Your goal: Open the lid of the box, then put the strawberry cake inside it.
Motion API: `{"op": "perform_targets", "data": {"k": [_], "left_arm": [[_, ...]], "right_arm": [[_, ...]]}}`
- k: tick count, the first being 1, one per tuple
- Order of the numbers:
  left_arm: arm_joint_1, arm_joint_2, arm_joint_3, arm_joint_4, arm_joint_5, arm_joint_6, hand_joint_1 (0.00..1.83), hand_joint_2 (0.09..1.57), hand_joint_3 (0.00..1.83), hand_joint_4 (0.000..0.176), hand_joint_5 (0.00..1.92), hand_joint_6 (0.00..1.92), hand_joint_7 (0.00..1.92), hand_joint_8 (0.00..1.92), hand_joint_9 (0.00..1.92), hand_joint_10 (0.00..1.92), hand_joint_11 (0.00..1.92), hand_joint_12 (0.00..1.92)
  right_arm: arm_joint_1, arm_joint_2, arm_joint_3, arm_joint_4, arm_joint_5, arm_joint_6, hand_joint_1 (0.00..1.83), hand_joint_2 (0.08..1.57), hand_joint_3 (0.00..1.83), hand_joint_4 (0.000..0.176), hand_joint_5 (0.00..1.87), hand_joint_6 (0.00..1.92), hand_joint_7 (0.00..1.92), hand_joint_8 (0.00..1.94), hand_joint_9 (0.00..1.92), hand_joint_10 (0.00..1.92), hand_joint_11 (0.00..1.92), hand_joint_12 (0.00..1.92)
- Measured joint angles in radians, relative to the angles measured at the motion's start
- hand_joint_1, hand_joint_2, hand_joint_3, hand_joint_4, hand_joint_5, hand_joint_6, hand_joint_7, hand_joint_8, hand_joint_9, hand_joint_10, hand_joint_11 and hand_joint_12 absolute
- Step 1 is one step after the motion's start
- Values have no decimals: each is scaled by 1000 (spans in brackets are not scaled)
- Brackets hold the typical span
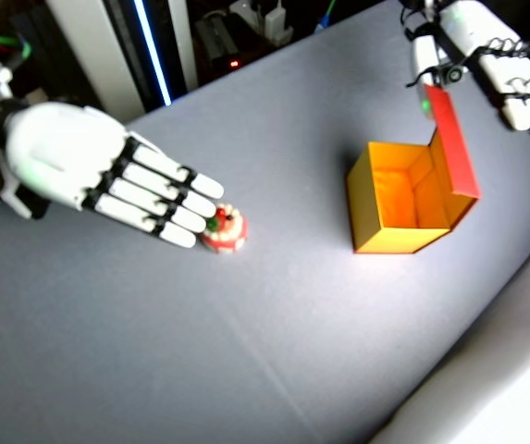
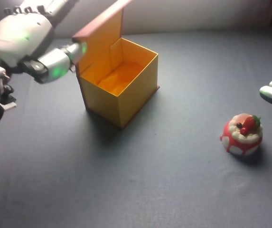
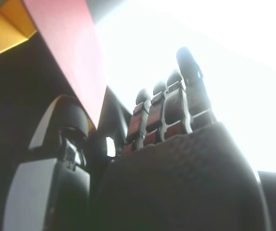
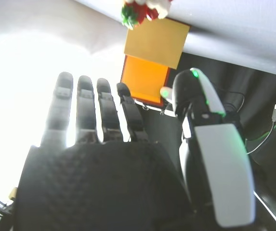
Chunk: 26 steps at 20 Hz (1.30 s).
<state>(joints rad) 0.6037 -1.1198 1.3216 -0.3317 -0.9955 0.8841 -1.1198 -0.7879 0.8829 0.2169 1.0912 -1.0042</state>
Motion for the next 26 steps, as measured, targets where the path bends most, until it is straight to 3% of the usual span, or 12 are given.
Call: {"op": "perform_targets", "data": {"k": [2, 6, 7, 11, 15, 16, 17, 20, 23, 24, 25, 26], "left_arm": [[0, 0, 14, -41, -3, 0, 468, 1454, 0, 39, 0, 0, 0, 0, 0, 0, 0, 641], [0, 2, 55, -121, 63, 11, 556, 1417, 0, 13, 0, 0, 0, 0, 0, 0, 0, 610], [0, 3, 58, -132, 79, 12, 564, 1375, 0, 31, 0, 0, 0, 0, 0, 0, 0, 716], [47, 28, 15, -77, 65, 13, 608, 1285, 0, 74, 0, 0, 0, 0, 0, 0, 0, 312], [97, 77, -56, 38, 23, 14, 630, 1254, 1, 117, 0, 0, 0, 0, 0, 0, 0, 459], [106, 88, -73, 62, 13, 13, 664, 1253, 0, 101, 0, 0, 0, 0, 0, 0, 0, 460], [121, 102, -94, 94, 4, 12, 680, 1272, 3, 111, 0, 0, 0, 0, 0, 0, 0, 17], [163, 135, -140, 170, -23, 12, 725, 1344, 26, 105, 0, 0, 0, 0, 0, 0, 0, 0], [186, 174, -174, 246, -3, 11, 718, 1396, 7, 75, 46, 12, 0, 0, 0, 0, 0, 212], [190, 196, -188, 270, 22, 11, 841, 1350, 0, 56, 108, 16, 12, 2, 23, 7, 0, 537], [194, 210, -197, 290, 38, 11, 825, 1367, 0, 56, 69, 20, 2, 0, 4, 1, 0, 381], [201, 220, -206, 303, 45, 11, 806, 1382, 3, 63, 59, 11, 0, 0, 0, 0, 0, 238]], "right_arm": [[0, -1, 1, 0, 3, 1, 489, 1345, 0, 0, 0, 0, 0, 0, 0, 0, 1, 0], [0, -2, 1, 1, 3, 5, 509, 1342, 0, 0, 0, 0, 0, 0, 0, 0, 4, 2], [0, -2, 2, 2, 3, 5, 491, 1346, 1, 0, 0, 0, 0, 0, 0, 0, 10, 6], [0, -3, 3, 4, 4, 13, 507, 1344, 0, 0, 0, 0, 0, 0, 0, 0, 0, 0], [2, -3, 13, -19, 1, 49, 611, 1285, 0, 0, 0, 0, 0, 0, 0, 0, 0, 0], [9, -3, 18, -18, -4, 57, 641, 1267, 0, 0, 0, 0, 0, 0, 0, 0, 0, 0], [23, -3, 22, -19, -11, 61, 696, 1239, 0, 0, 0, 0, 0, 0, 0, 0, 19, 9], [76, -20, 48, -52, -53, 73, 701, 1226, 0, 0, 0, 0, 0, 0, 0, 0, 0, 317], [138, -66, 94, -84, -151, 92, 707, 1208, 0, 0, 0, 0, 0, 0, 0, 0, 0, 8], [163, -82, 109, -100, -195, 95, 800, 1143, 39, 0, 12, 23, 40, 39, 60, 52, 7, 466], [178, -97, 122, -106, -223, 95, 831, 1140, 27, 0, 35, 30, 84, 37, 99, 79, 1, 838], [190, -114, 136, -107, -248, 96, 852, 1148, 17, 0, 52, 29, 101, 24, 98, 88, 0, 980]]}}
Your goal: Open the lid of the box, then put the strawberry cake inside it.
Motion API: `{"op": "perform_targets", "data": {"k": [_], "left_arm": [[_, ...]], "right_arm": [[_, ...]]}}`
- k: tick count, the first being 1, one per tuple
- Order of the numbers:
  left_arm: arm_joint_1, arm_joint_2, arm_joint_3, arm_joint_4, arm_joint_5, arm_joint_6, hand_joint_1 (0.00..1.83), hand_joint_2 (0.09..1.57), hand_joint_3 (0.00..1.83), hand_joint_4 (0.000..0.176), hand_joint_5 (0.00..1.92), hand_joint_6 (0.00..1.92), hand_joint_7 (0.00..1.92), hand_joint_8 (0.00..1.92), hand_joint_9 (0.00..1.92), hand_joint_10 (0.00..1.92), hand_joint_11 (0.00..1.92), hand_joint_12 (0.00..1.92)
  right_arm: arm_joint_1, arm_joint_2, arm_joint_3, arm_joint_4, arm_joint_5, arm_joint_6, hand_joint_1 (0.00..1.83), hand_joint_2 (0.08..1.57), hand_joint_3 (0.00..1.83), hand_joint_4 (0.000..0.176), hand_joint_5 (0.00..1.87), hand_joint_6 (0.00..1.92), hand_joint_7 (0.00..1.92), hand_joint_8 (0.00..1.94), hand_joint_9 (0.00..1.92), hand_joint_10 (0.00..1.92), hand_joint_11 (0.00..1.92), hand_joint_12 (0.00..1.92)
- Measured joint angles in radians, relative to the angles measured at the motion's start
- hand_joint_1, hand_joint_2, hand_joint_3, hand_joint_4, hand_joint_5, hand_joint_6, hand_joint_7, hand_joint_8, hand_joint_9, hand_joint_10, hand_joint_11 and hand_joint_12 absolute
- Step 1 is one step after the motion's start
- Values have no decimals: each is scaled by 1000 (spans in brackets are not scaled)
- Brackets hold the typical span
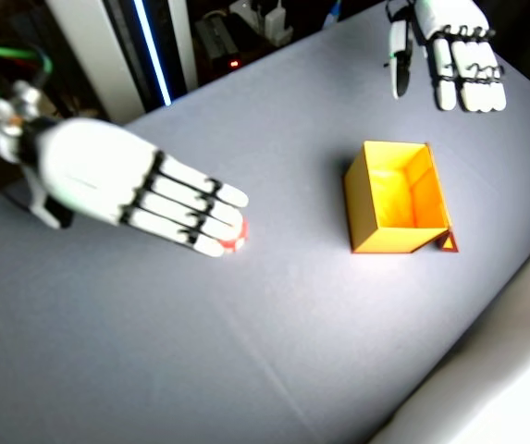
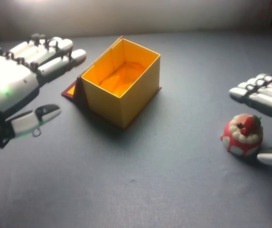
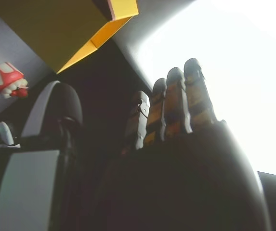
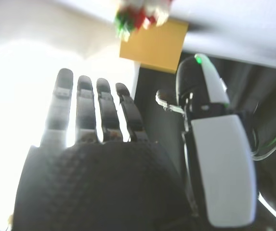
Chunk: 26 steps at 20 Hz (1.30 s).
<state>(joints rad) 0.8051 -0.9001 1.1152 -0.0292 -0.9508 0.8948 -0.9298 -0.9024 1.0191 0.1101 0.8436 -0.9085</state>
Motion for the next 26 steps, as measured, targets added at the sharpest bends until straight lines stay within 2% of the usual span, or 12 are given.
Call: {"op": "perform_targets", "data": {"k": [4, 6, 8, 9, 10, 11, 12, 13, 16, 20, 23, 26], "left_arm": [[23, 9, -21, 49, 45, -1, 701, 1430, 9, 71, 45, 1, 0, 0, 0, 0, 0, 3], [23, 9, -21, 50, 42, -2, 712, 1428, 4, 62, 65, 8, 0, 0, 0, 0, 7, 3], [23, 11, -21, 48, 45, -3, 738, 1424, 1, 75, 61, 4, 0, 0, 0, 0, 19, 14], [24, 11, -21, 49, 45, -3, 738, 1424, 1, 75, 61, 4, 0, 0, 0, 0, 19, 14], [29, 11, -21, 48, 46, -4, 717, 1431, 0, 65, 53, 14, 0, 0, 0, 0, 5, 162], [31, 11, -21, 49, 47, -6, 719, 1427, 0, 56, 52, 10, 0, 0, 0, 0, 0, 236], [35, 11, -21, 51, 45, -7, 719, 1427, 0, 56, 52, 10, 0, 0, 0, 0, 0, 236], [36, 11, -21, 51, 48, -10, 695, 1431, 1, 48, 48, 4, 0, 0, 0, 0, 0, 270], [48, 13, -24, 51, 39, -10, 674, 1441, 0, 69, 18, 4, 0, 0, 0, 0, 0, 197], [74, 18, -31, 48, 38, -19, 681, 1428, 3, 73, 24, 0, 0, 0, 0, 0, 0, 293], [85, 18, -31, 47, 39, -23, 678, 1438, 2, 64, 21, 0, 0, 0, 0, 0, 0, 225], [87, 18, -32, 41, 34, -25, 670, 1445, 0, 62, 6, 3, 0, 0, 0, 0, 0, 81]], "right_arm": [[27, -40, 39, -1, -84, 3, 893, 1162, 5, 0, 112, 30, 183, 21, 160, 140, 0, 1354], [42, -54, 60, 2, -110, 3, 944, 1153, 0, 0, 217, 22, 326, 16, 267, 322, 0, 1536], [55, -72, 79, 5, -124, 3, 1082, 1179, 3, 0, 367, 35, 592, 79, 381, 718, 110, 1617], [65, -80, 85, 5, -130, 3, 1082, 1179, 3, 0, 367, 35, 592, 79, 381, 718, 110, 1617], [74, -93, 98, 5, -130, 13, 1264, 1204, 15, 0, 630, 139, 749, 1105, 631, 1132, 534, 1690], [80, -103, 111, 6, -128, 19, 1229, 1224, 9, 0, 667, 987, 850, 1369, 953, 1447, 926, 1831], [88, -110, 122, 5, -135, 26, 1229, 1224, 9, 0, 667, 987, 850, 1369, 953, 1447, 926, 1831], [93, -117, 130, 7, -138, 34, 1221, 1220, 0, 0, 757, 1259, 825, 1389, 1230, 1726, 1273, 1913], [113, -117, 131, -11, -156, 37, 1196, 1272, 6, 0, 678, 1198, 753, 1669, 994, 1816, 1105, 1921], [154, -117, 137, -77, -178, 73, 1175, 1302, 1, 0, 632, 1276, 706, 1711, 781, 1783, 851, 1921], [185, -117, 137, -94, -172, 75, 1184, 1298, 0, 0, 648, 1202, 706, 1738, 931, 1878, 1015, 1921], [255, -116, 141, -140, -156, 77, 1161, 1335, 4, 0, 581, 1286, 649, 1828, 827, 1918, 892, 1921]]}}
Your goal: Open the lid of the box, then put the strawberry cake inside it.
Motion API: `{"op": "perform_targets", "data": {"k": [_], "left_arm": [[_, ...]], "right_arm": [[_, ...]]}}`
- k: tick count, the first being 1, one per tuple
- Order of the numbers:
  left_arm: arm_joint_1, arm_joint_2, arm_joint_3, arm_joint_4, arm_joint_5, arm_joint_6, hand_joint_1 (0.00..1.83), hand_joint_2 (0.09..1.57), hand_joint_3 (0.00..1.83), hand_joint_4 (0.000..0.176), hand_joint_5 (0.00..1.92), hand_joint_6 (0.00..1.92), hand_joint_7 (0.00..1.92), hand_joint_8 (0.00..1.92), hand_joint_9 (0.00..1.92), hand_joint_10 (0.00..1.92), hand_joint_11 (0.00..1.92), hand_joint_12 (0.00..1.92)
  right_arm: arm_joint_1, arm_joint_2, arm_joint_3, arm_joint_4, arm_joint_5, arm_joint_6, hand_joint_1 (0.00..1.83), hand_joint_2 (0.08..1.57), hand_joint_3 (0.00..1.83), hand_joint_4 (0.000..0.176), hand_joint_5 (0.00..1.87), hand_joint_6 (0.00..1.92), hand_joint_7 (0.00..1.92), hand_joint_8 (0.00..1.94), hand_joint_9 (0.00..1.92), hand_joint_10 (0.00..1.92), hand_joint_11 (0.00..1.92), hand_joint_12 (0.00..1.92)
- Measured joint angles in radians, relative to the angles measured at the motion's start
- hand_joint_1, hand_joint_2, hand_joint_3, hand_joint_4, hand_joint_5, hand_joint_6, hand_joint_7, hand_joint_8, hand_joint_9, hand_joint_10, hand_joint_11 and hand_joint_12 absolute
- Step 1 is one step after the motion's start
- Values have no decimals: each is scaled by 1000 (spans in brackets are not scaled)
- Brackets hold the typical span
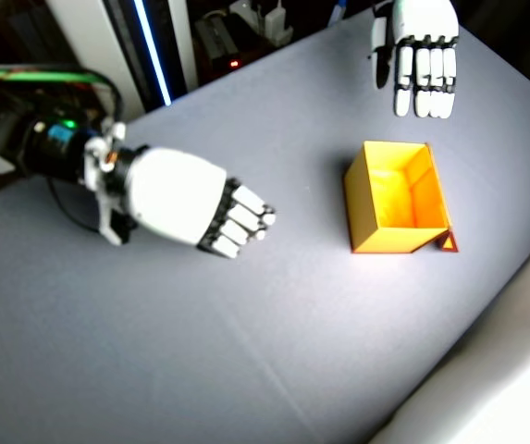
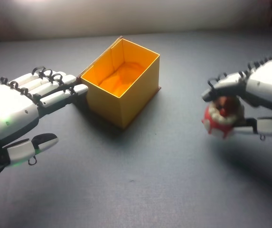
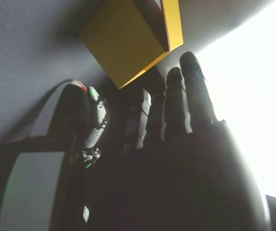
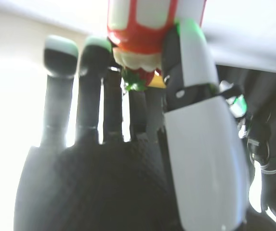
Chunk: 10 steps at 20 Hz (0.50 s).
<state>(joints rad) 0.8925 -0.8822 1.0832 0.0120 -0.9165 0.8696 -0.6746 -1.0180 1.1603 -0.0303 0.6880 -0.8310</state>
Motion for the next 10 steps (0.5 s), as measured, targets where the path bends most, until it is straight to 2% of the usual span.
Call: {"op": "perform_targets", "data": {"k": [1, 2, 3, 4, 5, 6, 7, 8, 9, 10], "left_arm": [[4, 0, 0, -4, 1, 0, 652, 1448, 1, 58, 5, 2, 0, 0, 0, 0, 0, 81], [9, 0, 0, -8, 1, 0, 635, 1448, 1, 66, 0, 0, 0, 0, 0, 0, 0, 84], [10, 0, 0, -8, 5, 0, 639, 1446, 0, 67, 0, 0, 0, 0, 0, 0, 0, 121], [10, 0, 0, -11, 5, 0, 657, 1444, 0, 56, 0, 0, 0, 0, 0, 0, 0, 138], [11, 0, 0, -13, 2, 0, 652, 1447, 0, 49, 0, 0, 0, 0, 0, 0, 0, 139], [13, 0, 0, -15, 0, 0, 646, 1449, 1, 57, 0, 0, 0, 0, 0, 0, 0, 39], [21, 0, -1, -22, -3, 0, 646, 1450, 1, 48, 0, 0, 0, 0, 0, 0, 0, 17], [24, 0, -1, -24, -4, -1, 665, 1446, 0, 41, 6, 2, 0, 0, 0, 0, 0, 7], [28, -1, -1, -27, -1, 0, 671, 1447, 0, 43, 8, 3, 0, 0, 0, 0, 0, 1], [30, -2, -1, -31, 4, 0, 673, 1449, 0, 47, 10, 3, 0, 0, 0, 0, 0, 0]], "right_arm": [[18, 0, 4, -8, 3, 0, 1157, 1340, 2, 0, 571, 1303, 643, 1835, 794, 1920, 863, 1921], [39, 0, 10, -18, 3, 0, 1164, 1330, 0, 0, 594, 1310, 663, 1801, 726, 1883, 762, 1921], [54, 0, 14, -20, 3, 0, 1173, 1316, 0, 0, 611, 1305, 690, 1755, 725, 1839, 732, 1921], [77, -7, 24, -26, 3, 1, 1172, 1317, 0, 0, 602, 1291, 691, 1762, 792, 1869, 828, 1921], [91, -13, 30, -24, 3, 0, 1172, 1319, 0, 0, 592, 1291, 699, 1765, 934, 1911, 1002, 1921], [101, -20, 37, -28, 3, 0, 1163, 1316, 0, 0, 609, 1471, 660, 1646, 1016, 1919, 1116, 1921], [118, -31, 46, -32, 1, 0, 1162, 1313, 0, 0, 613, 1497, 659, 1611, 1022, 1921, 1141, 1921], [130, -40, 55, -34, 0, 0, 1085, 1301, 0, 0, 649, 1467, 882, 1842, 1104, 1921, 1229, 1921], [148, -50, 64, -34, -5, 0, 1149, 1302, 9, 0, 626, 1484, 706, 1643, 994, 1921, 1099, 1921], [167, -63, 76, -36, -5, 0, 1169, 1309, 5, 0, 602, 1313, 711, 1716, 905, 1900, 977, 1921]]}}
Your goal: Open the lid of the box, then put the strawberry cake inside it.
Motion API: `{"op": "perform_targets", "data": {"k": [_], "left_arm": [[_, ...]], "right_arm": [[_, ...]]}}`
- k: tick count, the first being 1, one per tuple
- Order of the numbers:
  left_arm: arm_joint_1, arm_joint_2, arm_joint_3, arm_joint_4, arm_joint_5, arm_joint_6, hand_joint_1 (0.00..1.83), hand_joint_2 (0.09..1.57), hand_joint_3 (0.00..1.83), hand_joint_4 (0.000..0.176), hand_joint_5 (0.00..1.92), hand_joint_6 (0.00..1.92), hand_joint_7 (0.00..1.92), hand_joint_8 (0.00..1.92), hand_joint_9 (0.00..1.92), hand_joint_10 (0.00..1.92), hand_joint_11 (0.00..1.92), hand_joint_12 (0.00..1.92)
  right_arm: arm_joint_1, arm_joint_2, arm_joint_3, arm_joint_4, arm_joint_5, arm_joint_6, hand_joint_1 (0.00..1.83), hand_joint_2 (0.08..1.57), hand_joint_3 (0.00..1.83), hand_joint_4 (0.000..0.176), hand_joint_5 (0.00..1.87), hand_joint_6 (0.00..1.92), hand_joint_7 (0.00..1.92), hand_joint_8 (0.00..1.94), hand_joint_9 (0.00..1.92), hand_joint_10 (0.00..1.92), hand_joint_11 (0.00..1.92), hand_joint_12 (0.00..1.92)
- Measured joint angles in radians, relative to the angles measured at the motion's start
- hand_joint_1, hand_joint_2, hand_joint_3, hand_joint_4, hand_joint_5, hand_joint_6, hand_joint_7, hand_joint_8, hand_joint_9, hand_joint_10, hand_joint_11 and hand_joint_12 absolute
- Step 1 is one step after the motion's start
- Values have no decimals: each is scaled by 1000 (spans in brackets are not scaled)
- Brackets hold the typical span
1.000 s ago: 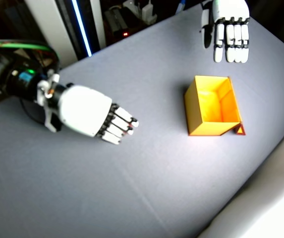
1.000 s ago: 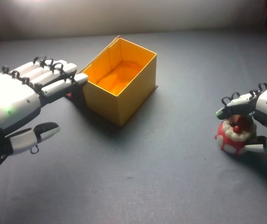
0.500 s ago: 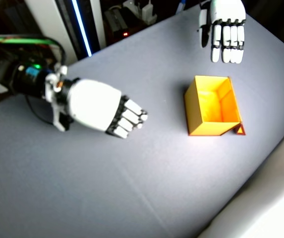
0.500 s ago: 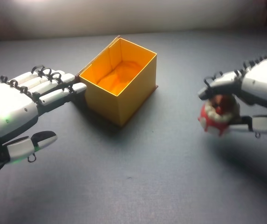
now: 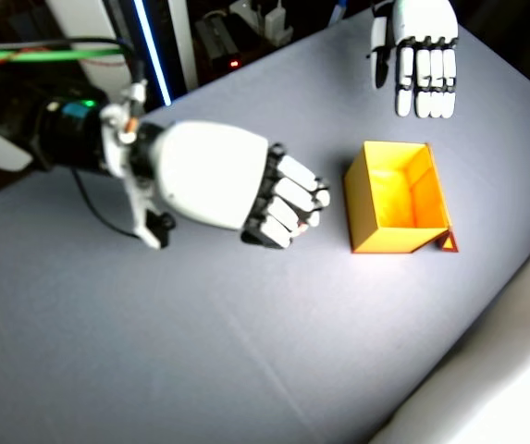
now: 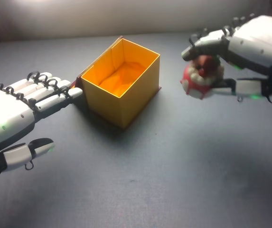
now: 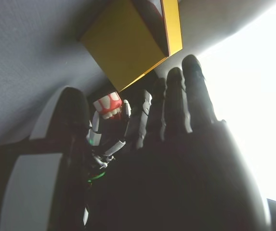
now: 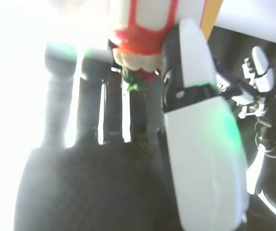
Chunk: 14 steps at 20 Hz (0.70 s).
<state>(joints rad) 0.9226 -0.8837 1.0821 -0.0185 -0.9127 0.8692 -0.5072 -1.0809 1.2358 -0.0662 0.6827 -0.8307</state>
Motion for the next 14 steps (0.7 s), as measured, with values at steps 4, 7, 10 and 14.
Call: {"op": "perform_targets", "data": {"k": [4, 7, 10, 14], "left_arm": [[1, -6, 0, 2, 0, 0, 664, 1450, 1, 32, 24, 7, 0, 0, 0, 0, 5, 4], [1, -12, 2, -6, 0, 0, 635, 1454, 2, 36, 31, 6, 0, 0, 0, 0, 10, 8], [1, -14, 2, -2, 0, 0, 659, 1440, 4, 36, 47, 0, 0, 0, 0, 0, 5, 165], [1, -20, 7, -4, 5, -4, 663, 1450, 2, 43, 26, 1, 0, 0, 0, 0, 0, 172]], "right_arm": [[56, -45, 35, -18, 6, 0, 1191, 1283, 2, 0, 631, 1282, 760, 1631, 829, 1699, 837, 1914], [79, -74, 58, -16, -16, 0, 1225, 1268, 4, 0, 639, 1252, 766, 1571, 902, 1705, 873, 1902], [118, -97, 76, -42, -30, 0, 1192, 1268, 0, 0, 674, 1402, 731, 1491, 1128, 1765, 1143, 1899], [159, -146, 117, -63, -34, 1, 1192, 1281, 0, 0, 640, 1284, 752, 1621, 738, 1588, 737, 1869]]}}
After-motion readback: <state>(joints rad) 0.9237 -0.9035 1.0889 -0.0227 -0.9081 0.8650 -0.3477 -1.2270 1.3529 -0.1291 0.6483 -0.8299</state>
